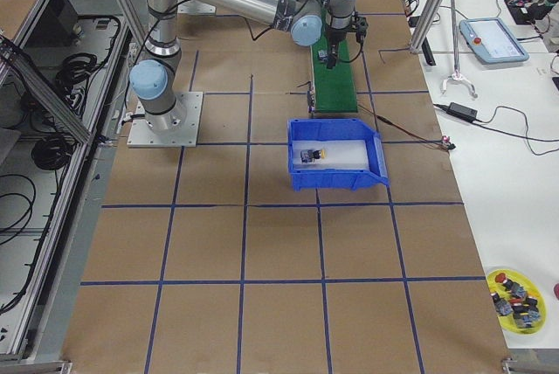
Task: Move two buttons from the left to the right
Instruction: 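Lower the right gripper and grasp the red-capped button on the belt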
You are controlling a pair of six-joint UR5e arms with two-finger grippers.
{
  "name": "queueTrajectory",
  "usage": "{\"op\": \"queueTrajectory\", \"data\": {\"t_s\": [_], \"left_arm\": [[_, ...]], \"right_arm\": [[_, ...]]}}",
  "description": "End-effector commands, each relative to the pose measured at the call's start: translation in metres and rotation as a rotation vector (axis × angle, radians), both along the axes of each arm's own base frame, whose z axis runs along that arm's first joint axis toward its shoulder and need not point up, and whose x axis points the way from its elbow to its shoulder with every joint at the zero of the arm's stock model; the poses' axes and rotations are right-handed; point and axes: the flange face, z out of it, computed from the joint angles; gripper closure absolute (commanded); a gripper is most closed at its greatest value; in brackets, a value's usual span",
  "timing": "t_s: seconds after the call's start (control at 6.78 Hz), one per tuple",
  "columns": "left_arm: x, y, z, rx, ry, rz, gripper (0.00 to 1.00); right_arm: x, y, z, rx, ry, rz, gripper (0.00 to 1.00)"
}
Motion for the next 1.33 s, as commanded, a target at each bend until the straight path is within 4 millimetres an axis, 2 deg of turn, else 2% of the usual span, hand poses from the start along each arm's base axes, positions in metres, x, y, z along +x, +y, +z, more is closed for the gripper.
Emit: {"op": "queueTrajectory", "data": {"t_s": [0.0,0.15,0.3,0.89,1.18], "left_arm": [[0.0,0.0,0.0,0.0,0.0,0.0,0.0],[0.0,0.0,0.0,0.0,0.0,0.0,0.0],[0.0,0.0,0.0,0.0,0.0,0.0,0.0],[0.0,0.0,0.0,0.0,0.0,0.0,0.0],[0.0,0.0,0.0,-0.002,0.0,0.0,0.0]], "right_arm": [[0.005,-0.007,-0.015,-0.003,0.0,0.01,0.0],[0.021,-0.01,-0.021,-0.02,0.0,0.037,0.0],[0.028,-0.011,-0.029,-0.016,0.0,0.053,0.0],[0.03,-0.012,-0.06,0.038,0.0,0.057,0.0],[0.029,-0.014,-0.082,0.074,0.006,0.061,0.0]]}}
